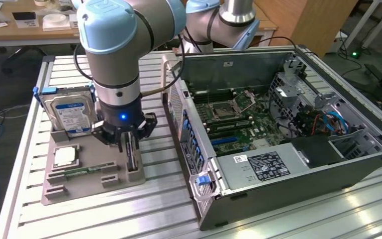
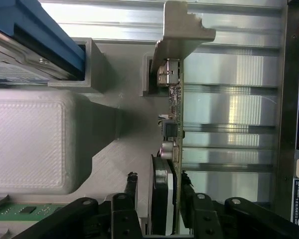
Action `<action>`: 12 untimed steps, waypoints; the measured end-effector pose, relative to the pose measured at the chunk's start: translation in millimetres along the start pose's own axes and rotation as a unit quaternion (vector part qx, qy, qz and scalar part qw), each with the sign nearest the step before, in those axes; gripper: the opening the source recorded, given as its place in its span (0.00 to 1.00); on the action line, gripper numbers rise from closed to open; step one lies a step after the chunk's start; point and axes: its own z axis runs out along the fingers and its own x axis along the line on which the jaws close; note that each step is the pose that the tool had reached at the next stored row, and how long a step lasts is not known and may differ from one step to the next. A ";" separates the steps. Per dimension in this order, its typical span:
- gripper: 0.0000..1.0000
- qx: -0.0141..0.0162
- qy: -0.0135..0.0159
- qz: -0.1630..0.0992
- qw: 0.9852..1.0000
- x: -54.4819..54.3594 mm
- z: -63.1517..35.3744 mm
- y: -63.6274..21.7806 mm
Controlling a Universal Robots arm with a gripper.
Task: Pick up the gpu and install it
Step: 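Pick up the gpu and move the gpu toward the slot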
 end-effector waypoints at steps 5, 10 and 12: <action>0.45 0.000 0.000 0.000 1.000 0.0 0.5 0.0; 0.36 0.000 0.000 0.000 1.000 -0.1 1.1 0.0; 0.36 0.000 0.000 0.000 1.000 -0.5 1.3 0.0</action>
